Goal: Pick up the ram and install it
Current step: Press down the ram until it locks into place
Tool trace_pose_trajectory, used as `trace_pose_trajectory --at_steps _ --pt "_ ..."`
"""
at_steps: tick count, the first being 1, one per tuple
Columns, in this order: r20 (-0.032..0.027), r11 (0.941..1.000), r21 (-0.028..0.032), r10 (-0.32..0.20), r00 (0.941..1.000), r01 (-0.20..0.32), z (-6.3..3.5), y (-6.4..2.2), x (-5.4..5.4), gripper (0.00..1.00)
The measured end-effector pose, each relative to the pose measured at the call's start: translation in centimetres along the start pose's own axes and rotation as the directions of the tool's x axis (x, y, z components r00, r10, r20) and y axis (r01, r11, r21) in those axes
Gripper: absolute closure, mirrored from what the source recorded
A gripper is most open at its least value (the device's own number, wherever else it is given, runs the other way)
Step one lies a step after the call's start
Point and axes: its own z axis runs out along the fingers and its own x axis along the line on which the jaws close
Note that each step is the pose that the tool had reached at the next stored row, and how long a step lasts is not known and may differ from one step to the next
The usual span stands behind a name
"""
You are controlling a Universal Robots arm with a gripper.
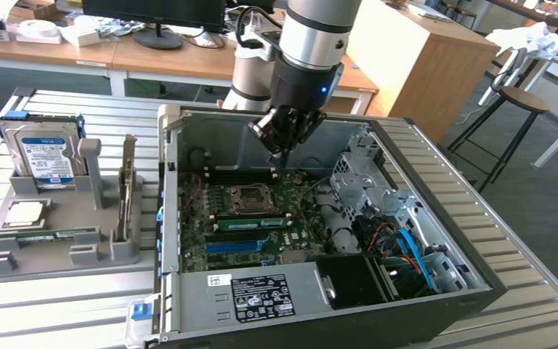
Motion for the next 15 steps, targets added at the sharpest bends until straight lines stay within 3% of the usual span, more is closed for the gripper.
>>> trace_pose_trajectory --at_steps 8,15 --pt "0.0044 0.9936 0.0049 0.113 0.9936 -0.113 0.14 0.06 0.15 0.9" --pt "0.0088 0.9771 0.0088 0.213 0.9771 -0.213 0.26 0.11 0.27 0.9"
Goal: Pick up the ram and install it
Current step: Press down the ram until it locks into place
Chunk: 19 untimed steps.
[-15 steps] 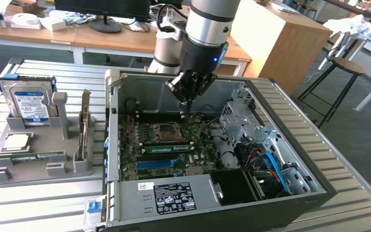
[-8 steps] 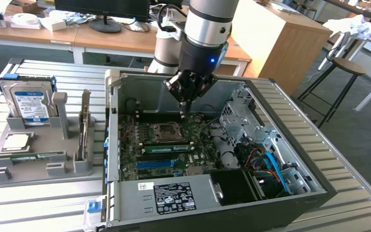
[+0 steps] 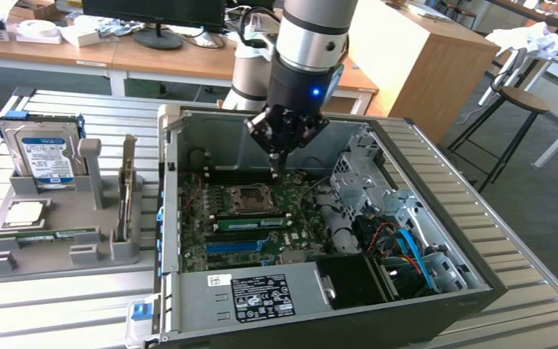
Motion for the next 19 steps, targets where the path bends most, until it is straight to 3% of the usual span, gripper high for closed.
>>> trace_pose_trajectory --at_steps 5,9,13,19 --pt "0.0028 0.9974 0.0032 0.072 0.9974 -0.072 0.08 0.01 0.05 0.9" --pt "0.0053 0.991 0.0058 0.134 0.991 -0.134 0.14 0.01 0.06 0.9" --pt "0.0079 0.9809 0.0082 0.194 0.9809 -0.194 0.2 0.01 0.08 0.9" --pt "0.0118 0.9611 0.0111 0.276 0.9611 -0.276 0.27 0.01 0.11 0.9"
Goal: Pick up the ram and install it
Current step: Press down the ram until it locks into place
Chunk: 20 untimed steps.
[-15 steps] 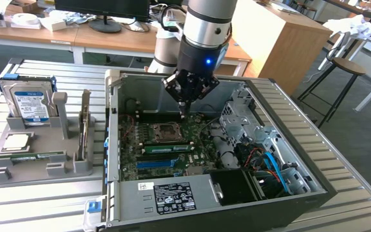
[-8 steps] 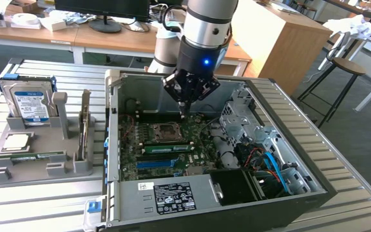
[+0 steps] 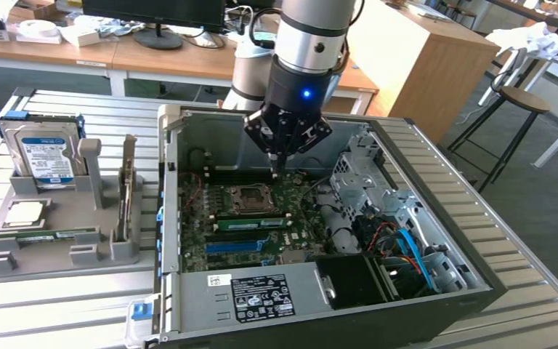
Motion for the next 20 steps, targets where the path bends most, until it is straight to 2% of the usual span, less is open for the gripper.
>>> trace_pose_trajectory --at_steps 10,11,14,15,20 --pt "-0.0008 1.0 0.0003 0.001 1.0 -0.001 0.0 0.0 0.0 0.9" --pt "-0.0043 1.0 0.0002 0.001 1.0 -0.001 0.01 0.01 -0.01 0.9" --pt "-0.026 1.0 0.0015 0.001 0.9997 -0.001 0.0 0.0 0.0 0.9" --pt "-0.0315 1.0 0.0017 0.001 0.9995 -0.001 0.0 0.0 0.0 0.9" --pt "-0.0356 1.0 0.002 0.0 0.9994 0.0 0.0 0.0 0.0 0.9"
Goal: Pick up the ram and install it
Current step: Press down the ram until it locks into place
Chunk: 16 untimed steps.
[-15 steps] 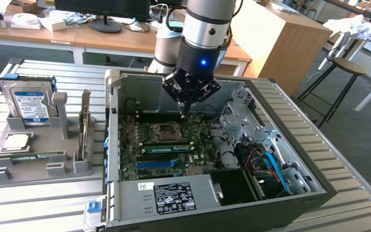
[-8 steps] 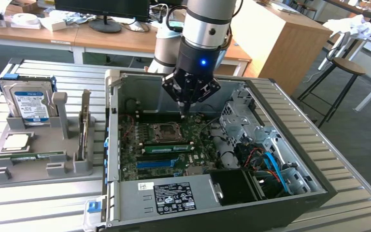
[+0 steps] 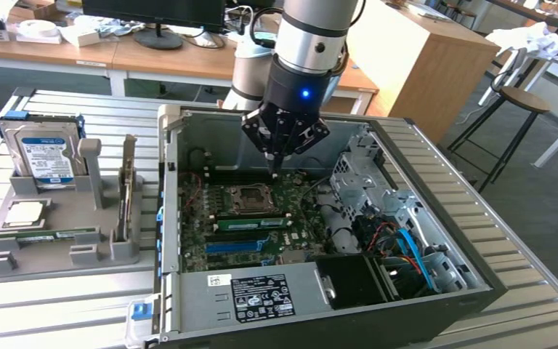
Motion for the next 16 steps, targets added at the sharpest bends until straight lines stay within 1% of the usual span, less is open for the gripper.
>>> trace_pose_trajectory --at_steps 3,9,16 --pt "-0.0027 1.0 0.0001 -0.003 1.0 0.003 0.0 0.0 0.0 0.9" --pt "-0.0108 1.0 0.0003 -0.008 0.9999 0.008 0.0 0.01 0.0 0.9" --pt "-0.0112 1.0 0.0003 -0.01 0.9999 0.01 0.01 0.07 -0.01 0.9"
